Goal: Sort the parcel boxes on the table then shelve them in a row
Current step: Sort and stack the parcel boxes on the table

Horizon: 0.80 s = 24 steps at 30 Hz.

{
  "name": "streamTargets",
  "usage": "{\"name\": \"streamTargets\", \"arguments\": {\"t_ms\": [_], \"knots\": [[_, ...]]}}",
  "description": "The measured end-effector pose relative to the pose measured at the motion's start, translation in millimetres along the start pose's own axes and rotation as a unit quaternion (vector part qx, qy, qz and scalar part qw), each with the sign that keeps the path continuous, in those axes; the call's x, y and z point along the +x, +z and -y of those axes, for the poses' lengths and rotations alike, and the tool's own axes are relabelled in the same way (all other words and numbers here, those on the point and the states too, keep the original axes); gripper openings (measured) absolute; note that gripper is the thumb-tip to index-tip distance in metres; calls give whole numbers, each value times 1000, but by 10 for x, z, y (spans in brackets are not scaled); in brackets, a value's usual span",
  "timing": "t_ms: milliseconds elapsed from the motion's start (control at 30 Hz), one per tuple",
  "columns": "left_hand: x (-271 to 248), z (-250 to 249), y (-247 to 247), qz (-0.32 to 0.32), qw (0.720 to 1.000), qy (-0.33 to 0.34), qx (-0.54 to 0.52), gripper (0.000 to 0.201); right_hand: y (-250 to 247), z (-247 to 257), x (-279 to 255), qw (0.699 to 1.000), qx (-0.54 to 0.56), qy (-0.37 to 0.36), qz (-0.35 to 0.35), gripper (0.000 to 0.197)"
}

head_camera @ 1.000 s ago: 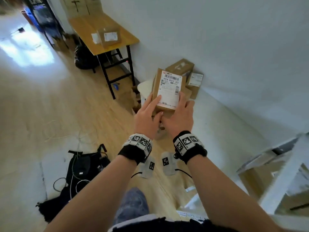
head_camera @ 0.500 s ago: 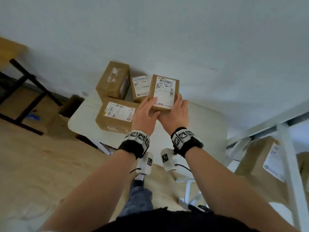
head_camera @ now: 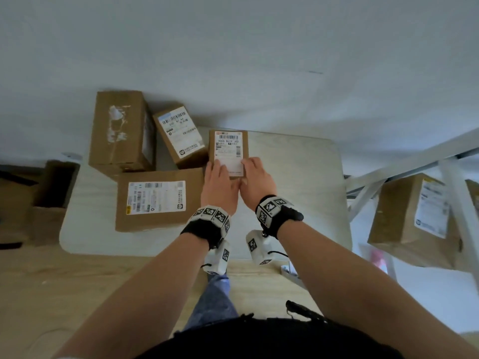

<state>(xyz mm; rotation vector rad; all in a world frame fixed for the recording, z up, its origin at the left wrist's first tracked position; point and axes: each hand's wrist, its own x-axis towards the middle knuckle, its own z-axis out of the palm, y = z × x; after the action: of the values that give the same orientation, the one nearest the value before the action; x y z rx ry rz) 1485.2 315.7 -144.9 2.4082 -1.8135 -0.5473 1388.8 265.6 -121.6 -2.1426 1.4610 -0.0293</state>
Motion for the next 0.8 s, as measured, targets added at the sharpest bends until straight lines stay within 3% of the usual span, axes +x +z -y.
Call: {"name": "streamTargets", "arguments": {"t_ms": [100, 367, 633, 800], "knots": [[19, -10, -50, 17, 999, 17, 35, 55, -96, -19, 9, 1000, 7, -4, 4, 43], [-116, -221, -271, -21, 996, -15, -81, 59, -437, -283, -245, 998, -22, 33, -56, 58], [-517, -916, -362, -109, 979, 55, -164, 53, -851, -741, -888, 991, -10, 30, -129, 60], [-978, -1476, -255, -131, 969, 97, -185, 47, -997, -1093, -1487, 987, 9, 25, -159, 57]]}}
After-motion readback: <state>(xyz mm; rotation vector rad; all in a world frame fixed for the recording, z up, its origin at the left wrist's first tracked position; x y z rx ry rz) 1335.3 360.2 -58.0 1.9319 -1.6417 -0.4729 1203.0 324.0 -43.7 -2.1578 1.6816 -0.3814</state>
